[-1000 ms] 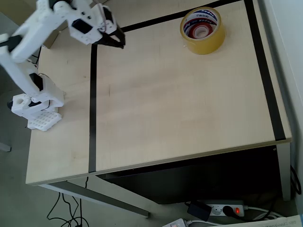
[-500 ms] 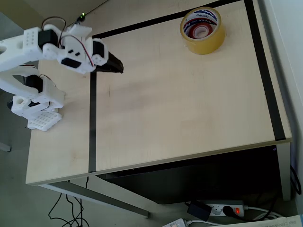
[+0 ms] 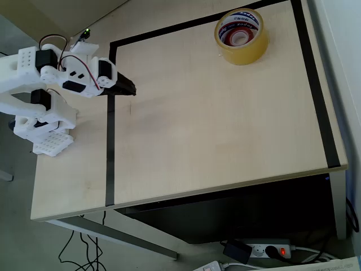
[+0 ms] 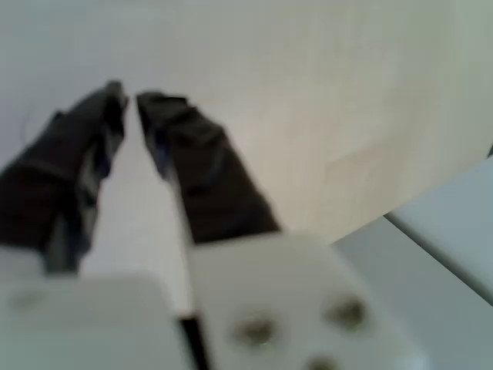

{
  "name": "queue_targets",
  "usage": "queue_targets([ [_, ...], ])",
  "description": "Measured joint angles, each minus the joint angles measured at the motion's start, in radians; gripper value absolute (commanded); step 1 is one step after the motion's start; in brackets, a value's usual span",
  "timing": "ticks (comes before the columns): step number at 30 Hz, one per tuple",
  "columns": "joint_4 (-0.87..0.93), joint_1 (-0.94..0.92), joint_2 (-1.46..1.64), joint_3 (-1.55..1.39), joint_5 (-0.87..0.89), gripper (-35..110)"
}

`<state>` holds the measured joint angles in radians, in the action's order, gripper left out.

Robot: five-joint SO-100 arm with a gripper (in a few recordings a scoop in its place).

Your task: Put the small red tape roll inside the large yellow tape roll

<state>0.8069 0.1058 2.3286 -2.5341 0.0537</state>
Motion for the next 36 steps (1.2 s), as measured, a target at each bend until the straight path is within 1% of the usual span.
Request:
queue_targets([
  [10,0.000,-0.029,0.244,-0.176,0.015,0],
  [14,0.002,-0.026,0.439,-0.318,0.015,0],
  [17,0.028,-0.020,0.612,-0.416,0.015,0],
  [21,0.069,-0.035,0.755,-0.494,0.018,0],
  [26,0.178,-0.034,0.951,-0.569,0.018,0],
  [30,0.238,-0.064,1.002,-0.588,0.017,0],
  [36,0.255,-0.078,1.011,-0.588,0.015,0],
])
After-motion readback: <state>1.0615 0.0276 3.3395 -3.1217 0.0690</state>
